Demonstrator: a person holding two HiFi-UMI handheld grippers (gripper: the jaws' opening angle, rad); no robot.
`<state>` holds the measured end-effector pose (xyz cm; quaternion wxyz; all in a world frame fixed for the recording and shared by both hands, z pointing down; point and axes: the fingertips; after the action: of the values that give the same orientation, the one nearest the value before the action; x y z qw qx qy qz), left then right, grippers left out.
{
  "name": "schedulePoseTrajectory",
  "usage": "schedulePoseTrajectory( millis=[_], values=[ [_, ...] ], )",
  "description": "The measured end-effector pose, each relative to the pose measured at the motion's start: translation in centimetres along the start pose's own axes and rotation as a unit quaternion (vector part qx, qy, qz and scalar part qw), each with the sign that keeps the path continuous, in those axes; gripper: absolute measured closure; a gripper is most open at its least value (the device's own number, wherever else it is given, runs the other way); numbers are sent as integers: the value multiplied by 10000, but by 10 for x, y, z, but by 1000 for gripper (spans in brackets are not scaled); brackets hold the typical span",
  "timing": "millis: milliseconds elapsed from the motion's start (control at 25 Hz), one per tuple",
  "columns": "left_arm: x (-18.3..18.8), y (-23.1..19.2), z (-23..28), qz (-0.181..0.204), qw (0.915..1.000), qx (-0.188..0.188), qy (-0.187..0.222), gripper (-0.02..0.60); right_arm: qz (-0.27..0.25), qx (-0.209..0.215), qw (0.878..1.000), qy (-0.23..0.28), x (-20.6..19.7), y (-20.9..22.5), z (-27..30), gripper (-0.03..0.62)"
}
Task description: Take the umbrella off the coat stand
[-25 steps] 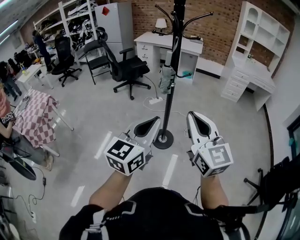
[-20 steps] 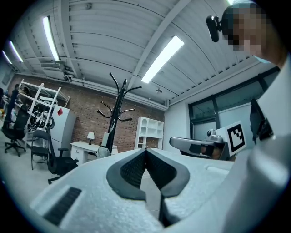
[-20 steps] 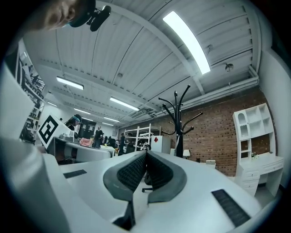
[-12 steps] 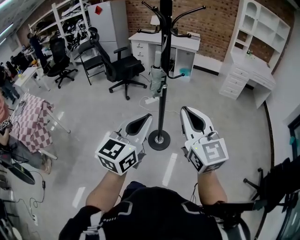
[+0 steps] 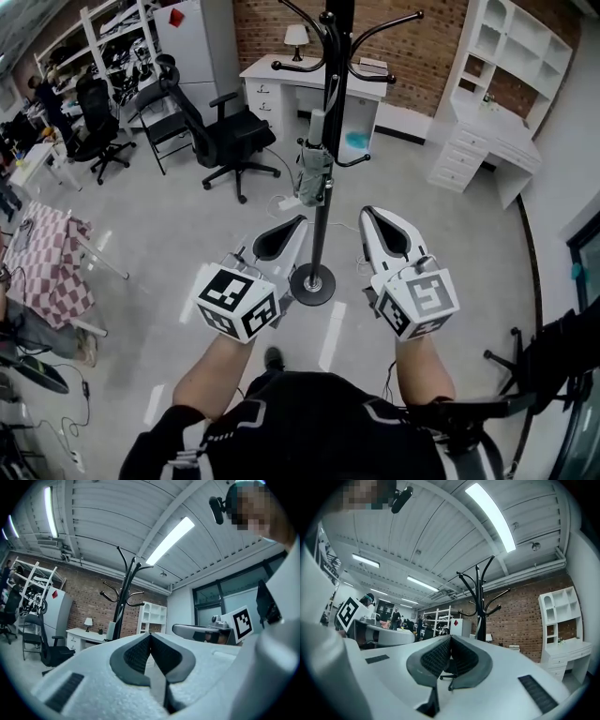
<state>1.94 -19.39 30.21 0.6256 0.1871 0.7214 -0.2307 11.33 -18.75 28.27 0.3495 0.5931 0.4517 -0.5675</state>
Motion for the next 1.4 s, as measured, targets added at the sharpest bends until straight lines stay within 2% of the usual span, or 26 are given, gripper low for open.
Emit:
schedulePoseTrajectory(
  millis=[640, 1040, 1400],
  values=[
    [27, -92, 46, -10, 9986, -488, 214, 574, -50, -614, 9981, -11, -1, 9, 88, 586],
    [37, -122, 67, 86, 9957, -888, 230, 572, 32, -1053, 9944, -18, -5, 12, 122, 586],
    [47, -151, 119, 140, 9967, -760, 257, 572, 42, -1028, 9947, 25, -2, 45, 160, 586]
  ],
)
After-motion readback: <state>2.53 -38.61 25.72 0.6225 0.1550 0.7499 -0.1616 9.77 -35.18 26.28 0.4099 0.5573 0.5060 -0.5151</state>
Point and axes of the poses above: the fingertips, and each gripper's own axes: z forward along the fingers, y to its right, x out of its top, and after that the axes turned 5 degrees about -x, right-handed
